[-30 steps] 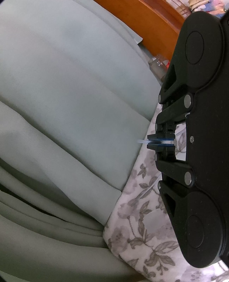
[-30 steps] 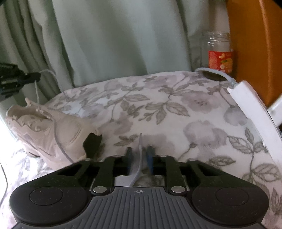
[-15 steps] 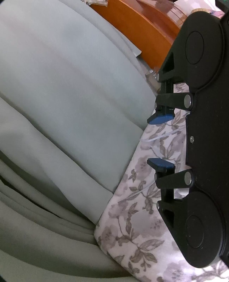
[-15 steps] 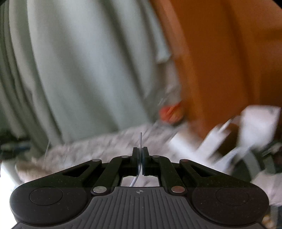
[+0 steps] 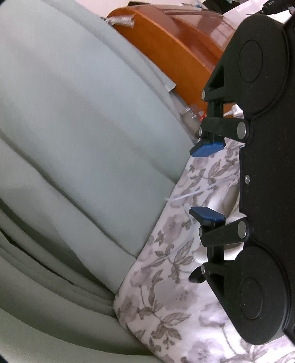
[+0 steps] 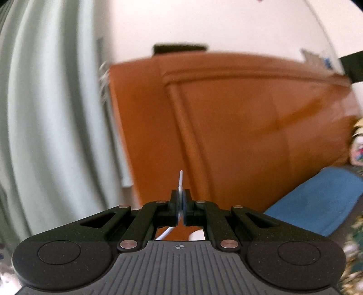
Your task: Lace up shoes with both hands
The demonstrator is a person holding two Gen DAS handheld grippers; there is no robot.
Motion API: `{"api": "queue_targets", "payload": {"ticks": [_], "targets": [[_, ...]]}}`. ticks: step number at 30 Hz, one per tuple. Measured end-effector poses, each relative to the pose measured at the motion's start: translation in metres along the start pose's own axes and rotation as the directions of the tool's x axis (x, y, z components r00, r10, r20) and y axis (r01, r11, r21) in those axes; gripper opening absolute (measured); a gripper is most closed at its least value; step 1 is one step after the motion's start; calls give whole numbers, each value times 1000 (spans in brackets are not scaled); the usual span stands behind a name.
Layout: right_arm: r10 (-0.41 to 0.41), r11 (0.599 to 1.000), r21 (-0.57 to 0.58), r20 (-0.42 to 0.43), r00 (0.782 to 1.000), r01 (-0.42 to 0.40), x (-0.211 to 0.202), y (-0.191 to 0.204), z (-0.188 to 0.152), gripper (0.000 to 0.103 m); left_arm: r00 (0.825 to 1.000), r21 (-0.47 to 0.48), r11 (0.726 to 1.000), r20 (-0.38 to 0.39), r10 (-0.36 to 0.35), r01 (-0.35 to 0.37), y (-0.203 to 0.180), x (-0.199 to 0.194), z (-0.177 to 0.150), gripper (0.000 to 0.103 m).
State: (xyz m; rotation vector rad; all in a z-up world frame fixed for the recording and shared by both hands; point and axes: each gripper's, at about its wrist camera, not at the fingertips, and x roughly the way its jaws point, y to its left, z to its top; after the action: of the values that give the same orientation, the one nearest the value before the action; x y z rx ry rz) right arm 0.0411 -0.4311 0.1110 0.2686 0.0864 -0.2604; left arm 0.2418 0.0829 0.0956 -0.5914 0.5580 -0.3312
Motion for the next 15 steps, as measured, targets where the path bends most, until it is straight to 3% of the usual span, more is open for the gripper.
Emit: {"api": "queue_targets", "payload": {"ticks": [8,15], "targets": [[-104,995,7,44,994,104,-29,-35,8,2,998,61,996,-26,-62,64,-24,-9,-18,51],[-112,994,-8,40,993,112,-44,-43,11,2,994,87,991,-53,-95,100,-38,-11,-30,52]]}}
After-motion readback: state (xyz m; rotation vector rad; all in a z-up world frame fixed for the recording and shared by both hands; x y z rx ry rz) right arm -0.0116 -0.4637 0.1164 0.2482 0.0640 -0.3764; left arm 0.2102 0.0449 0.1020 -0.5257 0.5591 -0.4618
